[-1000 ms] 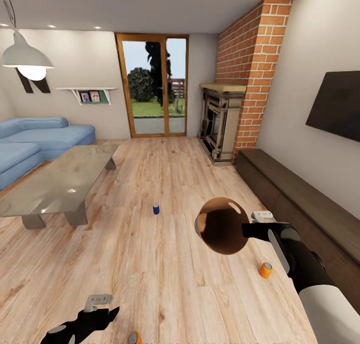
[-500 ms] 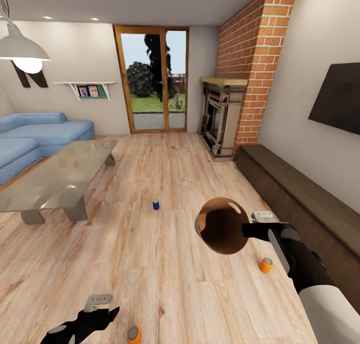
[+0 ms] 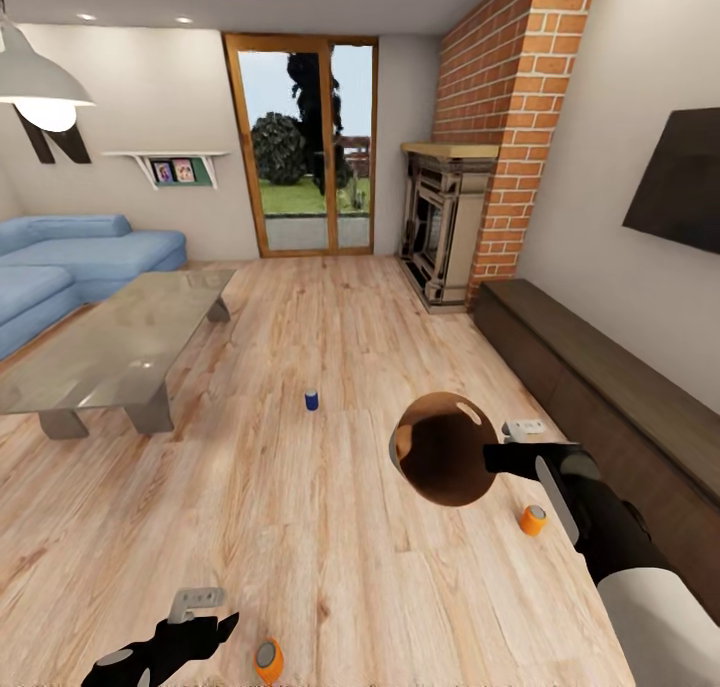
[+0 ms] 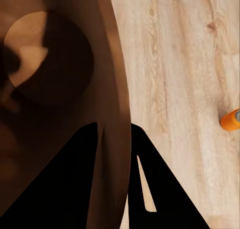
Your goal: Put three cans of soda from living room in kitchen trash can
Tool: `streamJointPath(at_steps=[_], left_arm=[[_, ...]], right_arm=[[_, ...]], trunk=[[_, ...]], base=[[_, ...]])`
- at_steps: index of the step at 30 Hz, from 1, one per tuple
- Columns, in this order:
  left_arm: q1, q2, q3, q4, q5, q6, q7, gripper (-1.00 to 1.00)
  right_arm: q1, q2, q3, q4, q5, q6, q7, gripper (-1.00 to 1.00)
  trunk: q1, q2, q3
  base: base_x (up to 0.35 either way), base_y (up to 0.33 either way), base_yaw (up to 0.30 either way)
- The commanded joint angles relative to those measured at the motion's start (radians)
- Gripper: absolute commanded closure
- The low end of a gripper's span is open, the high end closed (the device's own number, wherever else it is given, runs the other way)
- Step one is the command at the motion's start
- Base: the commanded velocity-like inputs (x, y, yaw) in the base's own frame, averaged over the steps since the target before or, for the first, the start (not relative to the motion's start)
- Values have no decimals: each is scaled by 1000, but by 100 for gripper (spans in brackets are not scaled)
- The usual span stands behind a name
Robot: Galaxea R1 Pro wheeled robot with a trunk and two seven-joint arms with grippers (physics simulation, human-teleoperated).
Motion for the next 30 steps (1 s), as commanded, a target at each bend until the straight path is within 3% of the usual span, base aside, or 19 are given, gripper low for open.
streamJointPath(at_steps=[1,6,11,18,30], left_arm=[[0,0,0,0,0,0,0,-100],[0,0,0,0,-1,0,1,-100],[0,-1,0,0,-1,0,2,-100],[0,-1,-1,0,-1,-1,1,-100],[0,-1,-2,1,-1,-3,2,-100]], right_arm=[[-2,0,1,-9,-19,5,5,100],[-20,-2,3,-103,-19,92,5,100],[-88,-2,4,-258,-18,253,4,100],[-150,-10,4,-291,-18,256,4,100],[-161,-13,4,-295,-19,256,4,100]], trunk=[[4,-7,-5],[23,-42,-28],[42,-77,-52],[69,-126,-85],[115,-210,-141]], base=[[0,0,0],[0,0,0],[0,0,0],[0,0,0],[0,0,0]])
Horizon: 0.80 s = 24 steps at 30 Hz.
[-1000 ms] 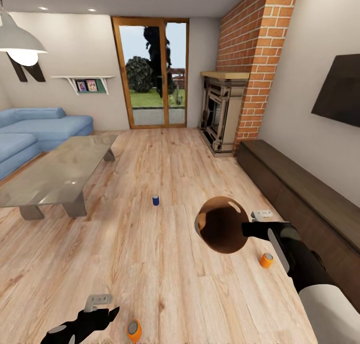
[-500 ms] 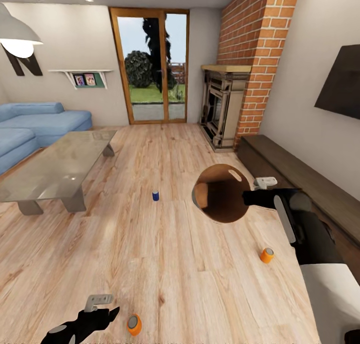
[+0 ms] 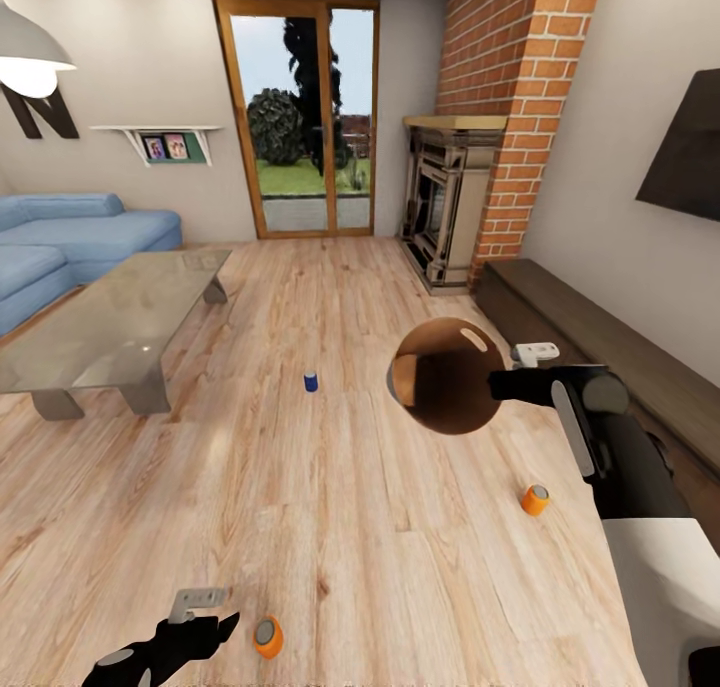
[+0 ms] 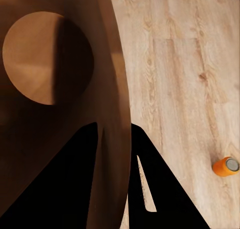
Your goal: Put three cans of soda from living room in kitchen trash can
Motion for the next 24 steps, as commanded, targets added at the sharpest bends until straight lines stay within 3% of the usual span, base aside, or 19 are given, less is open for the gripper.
streamJointPath(at_steps=[1,12,24], left_arm=[[0,0,0,0,0,0,0,-100],[0,1,0,0,0,-3,-1,-100],[0,1,-1,-1,4,-54,-3,-100]], right_arm=[[-1,1,0,-1,-17,1,4,100],[1,7,3,0,-17,1,4,100],[5,8,3,0,-17,1,3,100]], trunk=[[4,-7,-5],[46,-84,-57],[46,-84,-75]], base=[[0,0,0],[0,0,0],[0,0,0]])
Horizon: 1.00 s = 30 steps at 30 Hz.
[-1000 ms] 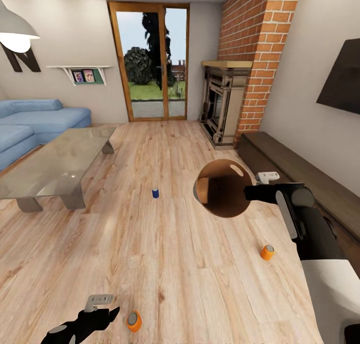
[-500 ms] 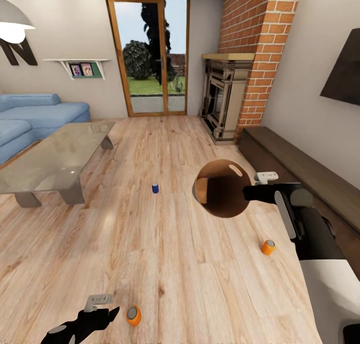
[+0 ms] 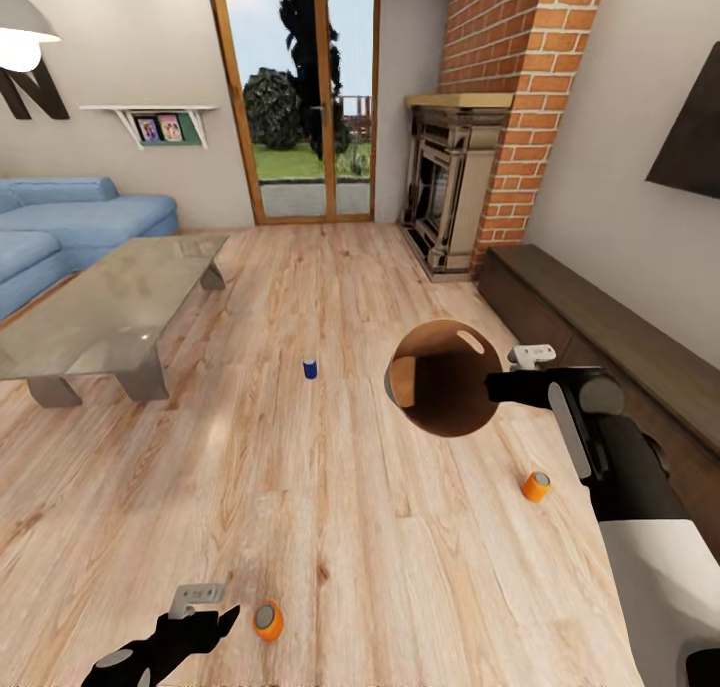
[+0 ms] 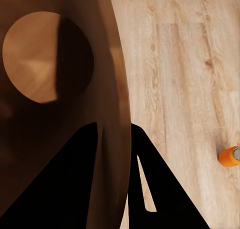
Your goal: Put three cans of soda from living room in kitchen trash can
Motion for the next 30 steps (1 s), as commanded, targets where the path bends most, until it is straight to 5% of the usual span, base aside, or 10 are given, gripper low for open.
streamJointPath(at_steps=[1,6,13,23,30], left_arm=[[0,-1,0,-5,0,-12,1,-100],[-28,-5,0,-49,1,-19,2,-100],[-193,-7,-1,-39,-6,15,7,-100],[-368,-10,-3,205,-6,14,45,-100],[-397,-11,-4,272,-6,11,49,-100]], right_arm=[[0,0,0,-1,-22,1,4,100],[0,0,1,-1,-22,1,5,100],[0,3,33,-1,-21,1,5,100],[-2,0,51,-1,-21,1,4,100],[-6,-5,50,-1,-22,1,5,100]], trunk=[[0,0,-1],[0,0,-8],[0,0,-16],[34,-63,-55],[61,-112,-85]], base=[[0,0,0],[0,0,0],[0,0,0],[0,0,0],[0,0,0]])
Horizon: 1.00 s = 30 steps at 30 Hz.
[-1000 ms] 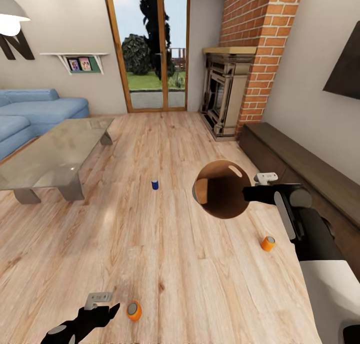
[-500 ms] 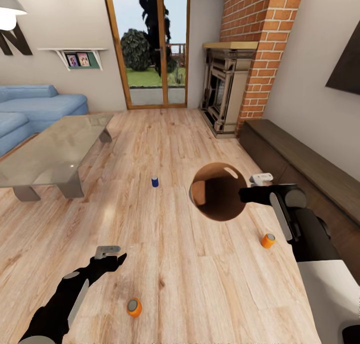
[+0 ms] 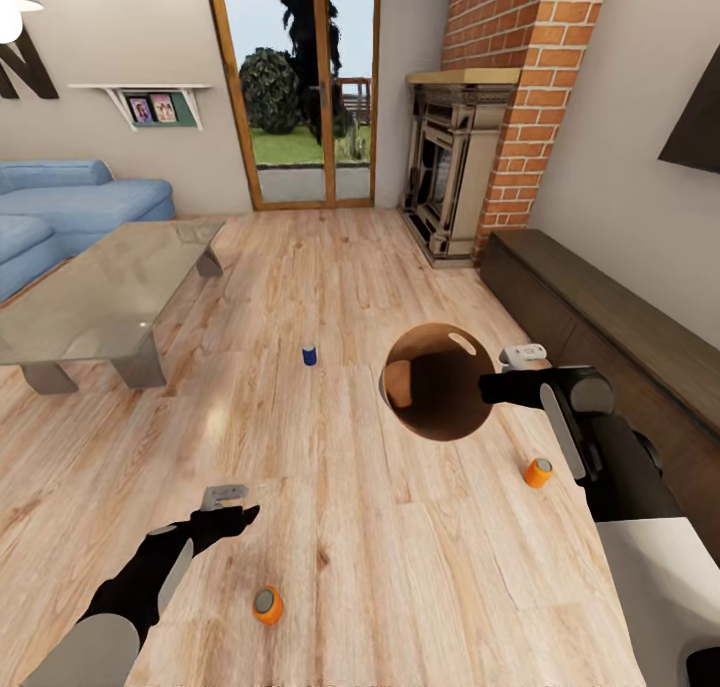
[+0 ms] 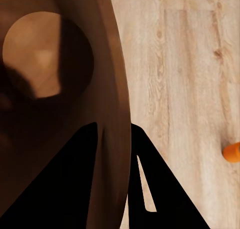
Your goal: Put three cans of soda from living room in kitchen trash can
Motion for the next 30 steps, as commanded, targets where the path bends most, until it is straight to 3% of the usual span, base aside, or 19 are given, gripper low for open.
streamJointPath(at_steps=[1,6,12,19,25,30], left_arm=[[-1,0,0,4,0,0,0,-100],[-3,1,-14,10,-2,-1,1,-100],[-2,1,-88,13,1,-6,6,-100],[-1,1,-103,19,0,-12,7,-100],[-2,1,-102,124,3,-44,8,-100],[-2,1,-102,162,3,-67,8,-100]], right_arm=[[-2,1,0,-1,-19,1,4,100],[-16,1,0,-1,-19,1,4,100],[-28,-1,0,-1,-19,1,4,100],[-29,-4,0,-1,-19,1,4,100],[-29,6,2,-1,-19,1,3,100],[-28,4,4,-1,-19,1,4,100]], trunk=[[4,-7,-4],[23,-42,-27],[46,-84,-55],[73,-133,-87],[96,-175,-115],[115,-210,-139]], base=[[0,0,0],[0,0,0],[0,0,0],[0,0,0],[0,0,0],[0,0,0]])
